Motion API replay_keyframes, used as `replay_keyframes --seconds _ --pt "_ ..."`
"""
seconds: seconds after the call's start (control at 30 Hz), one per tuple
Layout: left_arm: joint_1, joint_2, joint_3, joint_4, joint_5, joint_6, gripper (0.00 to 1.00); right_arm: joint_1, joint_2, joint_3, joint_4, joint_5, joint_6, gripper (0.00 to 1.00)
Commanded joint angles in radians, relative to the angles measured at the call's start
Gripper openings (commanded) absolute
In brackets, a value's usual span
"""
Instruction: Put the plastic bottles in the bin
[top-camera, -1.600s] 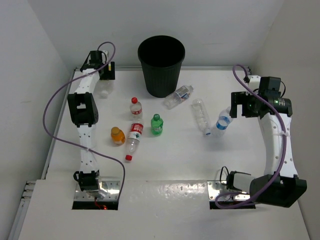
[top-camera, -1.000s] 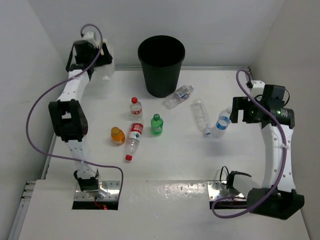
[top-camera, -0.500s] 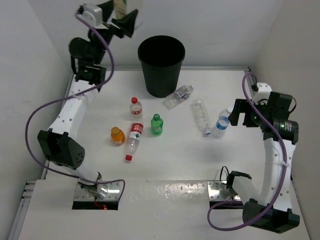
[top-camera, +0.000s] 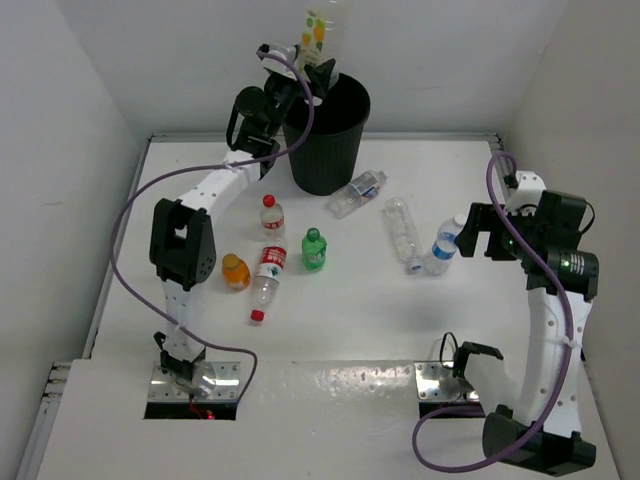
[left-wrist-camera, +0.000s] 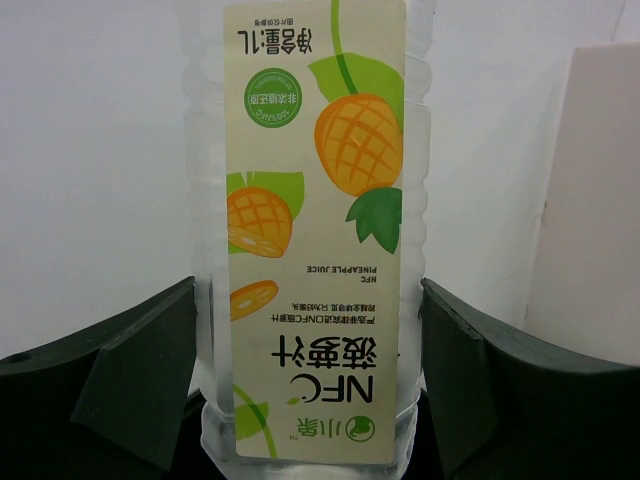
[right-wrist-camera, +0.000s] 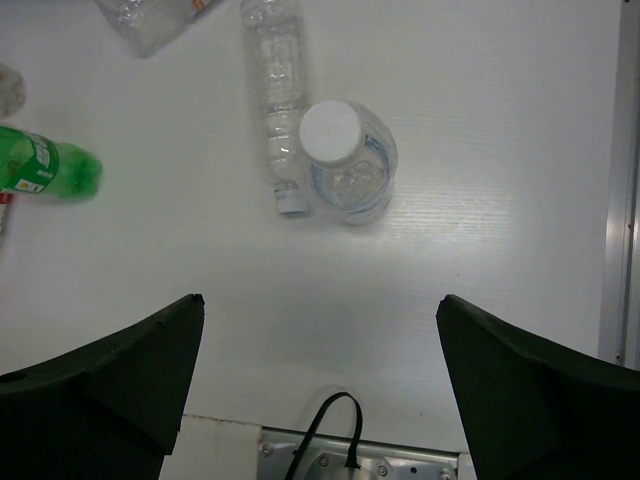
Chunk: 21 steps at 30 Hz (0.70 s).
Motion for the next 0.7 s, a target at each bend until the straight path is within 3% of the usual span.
replay_keyframes --seconds 0.0,0.1,0.13,0.2,0.23,0.47,0.67 --pt "-0.002 0.018 0.129 0.099 -0.028 0.006 0.02 -0.005 -0.033 0.007 -0.005 0.023 -0.004 0.97" --pt "0.007 0.077 0.188 0.073 -0.028 0.006 0.22 -0.004 -0.064 -0.006 -0.008 0.034 -0.004 0.97" --pt "0.007 0.093 0.209 0.057 -0.028 -0.004 0.55 -0.005 -0.065 -0.013 -0.01 0.031 -0.004 0.97" --pt "0.032 0.124 0.292 0.004 -0.028 -0.019 0.79 -0.005 -0.073 -0.013 -0.002 0.017 -0.004 0.99" --pt "0.032 0.148 0.318 -0.013 -0.028 -0.03 1.0 -0.004 -0.076 -0.023 -0.001 0.017 -0.004 0.99" --pt "0.041 0.112 0.392 -0.069 0.041 -0.019 1.0 -0.004 -0.104 -0.112 0.056 0.003 -0.026 1.0" --pt "0.05 -0.072 0.237 -0.11 0.053 -0.03 1.0 -0.004 -0.142 -0.206 0.113 -0.023 -0.023 1.0"
